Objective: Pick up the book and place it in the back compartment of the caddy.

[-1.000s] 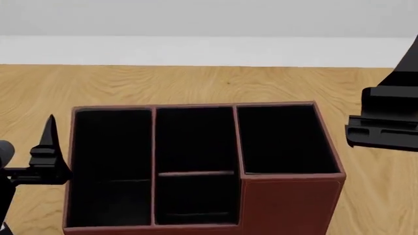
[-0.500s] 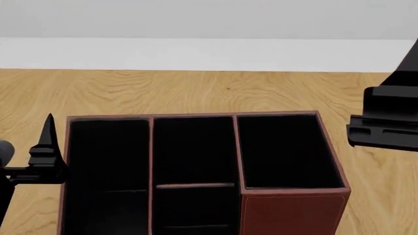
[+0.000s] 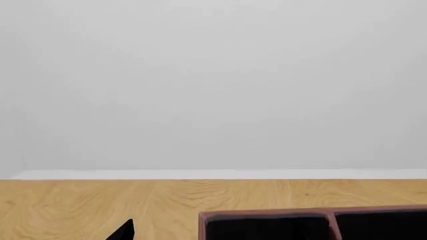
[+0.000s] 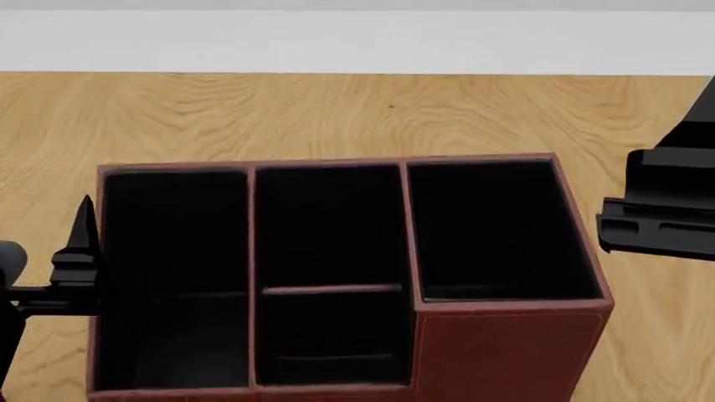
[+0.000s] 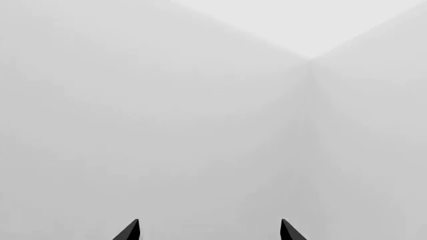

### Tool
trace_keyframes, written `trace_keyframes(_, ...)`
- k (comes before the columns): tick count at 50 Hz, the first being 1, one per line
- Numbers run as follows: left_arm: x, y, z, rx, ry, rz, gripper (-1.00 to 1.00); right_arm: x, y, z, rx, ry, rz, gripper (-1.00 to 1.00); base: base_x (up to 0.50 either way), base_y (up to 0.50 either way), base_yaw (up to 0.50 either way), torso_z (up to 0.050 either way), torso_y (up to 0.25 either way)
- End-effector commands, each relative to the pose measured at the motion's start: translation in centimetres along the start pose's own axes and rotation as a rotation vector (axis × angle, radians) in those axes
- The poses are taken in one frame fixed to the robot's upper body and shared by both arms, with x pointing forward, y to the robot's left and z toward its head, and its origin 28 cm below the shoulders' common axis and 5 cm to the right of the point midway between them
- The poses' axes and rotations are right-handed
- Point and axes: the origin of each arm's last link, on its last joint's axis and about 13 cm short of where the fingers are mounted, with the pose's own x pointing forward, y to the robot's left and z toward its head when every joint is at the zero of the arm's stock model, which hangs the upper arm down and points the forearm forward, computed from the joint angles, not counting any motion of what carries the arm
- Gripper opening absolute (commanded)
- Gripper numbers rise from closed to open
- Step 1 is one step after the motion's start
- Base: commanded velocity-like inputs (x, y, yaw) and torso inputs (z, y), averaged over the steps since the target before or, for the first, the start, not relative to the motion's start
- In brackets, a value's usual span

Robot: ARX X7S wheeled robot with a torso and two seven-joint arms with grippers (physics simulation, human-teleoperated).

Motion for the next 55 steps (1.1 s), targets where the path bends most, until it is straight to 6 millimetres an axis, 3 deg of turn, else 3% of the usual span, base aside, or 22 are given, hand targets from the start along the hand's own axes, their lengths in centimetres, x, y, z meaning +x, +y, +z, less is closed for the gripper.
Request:
trace_keyframes(1,0.0,0.0,-0.1,0.001,0.004,0.002,1.00,-0.1,0.0,0.0,-0.001,0.001,0.000,1.00,0.00,0.00,0.00,0.000,-0.168)
trace_keyframes(33,0.0,-0.1,0.1,0.001,0.003,0.002,1.00,-0.2,-0.1,0.0,0.003,-0.001,-0.001,1.00,0.00,0.00,0.00,0.000,-0.168)
trace_keyframes(42,0.0,-0.1,0.2,-0.010,0.003,0.010,1.00,-0.2,-0.1,-0.1,0.003,0.000,-0.002,1.00,0.00,0.00,0.00,0.000,-0.021)
trace_keyframes(55,-1.2,0.3,3.1,-0.012,0.044,-0.005,1.00,-0.4,-0.1,-0.4,0.005,0.005,-0.003,1.00,0.00,0.00,0.00,0.000,0.000)
